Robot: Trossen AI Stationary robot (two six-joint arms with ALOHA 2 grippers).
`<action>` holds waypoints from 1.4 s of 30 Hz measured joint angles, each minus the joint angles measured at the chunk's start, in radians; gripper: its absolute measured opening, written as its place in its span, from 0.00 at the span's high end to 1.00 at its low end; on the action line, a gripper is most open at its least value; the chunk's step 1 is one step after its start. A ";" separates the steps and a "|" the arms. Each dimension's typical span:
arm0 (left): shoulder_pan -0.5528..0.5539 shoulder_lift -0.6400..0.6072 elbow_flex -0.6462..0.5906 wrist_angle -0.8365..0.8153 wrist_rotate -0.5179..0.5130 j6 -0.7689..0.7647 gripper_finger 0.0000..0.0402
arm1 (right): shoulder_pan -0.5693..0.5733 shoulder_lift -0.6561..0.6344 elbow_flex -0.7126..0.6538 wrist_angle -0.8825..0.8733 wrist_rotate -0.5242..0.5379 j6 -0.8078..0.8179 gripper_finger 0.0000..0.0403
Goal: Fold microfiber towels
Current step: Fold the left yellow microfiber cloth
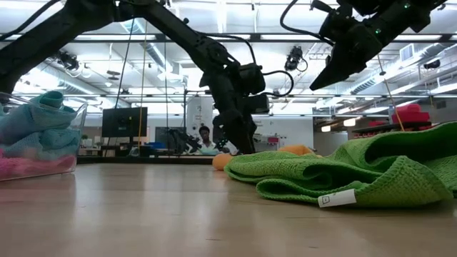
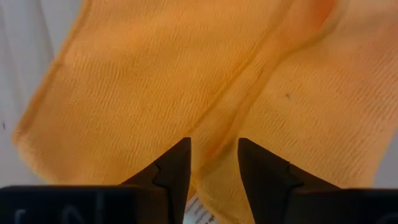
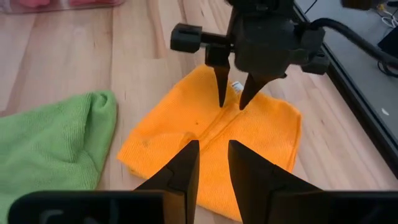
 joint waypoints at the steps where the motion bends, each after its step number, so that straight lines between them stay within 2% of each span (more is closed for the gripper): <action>1: -0.003 0.000 0.000 0.004 -0.002 0.003 0.67 | 0.000 0.000 0.000 0.000 0.000 0.001 0.77; 6: -0.024 0.000 0.000 0.023 -0.014 -0.035 0.70 | 0.001 0.000 0.000 0.001 0.000 0.010 0.77; 11: -0.061 0.000 0.011 0.008 -0.195 -0.192 0.68 | 0.001 0.000 0.000 0.002 0.000 0.012 0.77; 16: -0.087 -0.002 0.085 -0.083 -0.299 -0.212 0.65 | 0.001 0.000 0.000 0.002 0.000 0.012 0.77; 20: -0.063 -0.001 0.088 -0.082 -0.285 -0.212 0.62 | 0.001 0.000 -0.007 -0.004 0.000 0.027 0.77; 24: -0.030 -0.001 0.060 -0.061 -0.159 -0.183 0.59 | 0.000 0.000 -0.051 0.025 0.000 0.035 0.77; 26: -0.026 -0.001 0.047 -0.036 -0.128 -0.151 0.58 | 0.000 0.000 -0.069 0.047 0.000 0.035 0.77; 31: -0.023 -0.001 0.016 -0.003 -0.112 -0.123 0.54 | 0.000 0.000 -0.071 0.060 0.000 0.038 0.77; 36: -0.025 0.007 0.013 -0.010 -0.130 -0.164 0.52 | 0.000 0.000 -0.071 0.074 0.000 0.036 0.77; 42: -0.056 0.013 0.013 -0.013 -0.172 -0.202 0.59 | 0.000 0.000 -0.071 0.079 0.000 0.035 0.77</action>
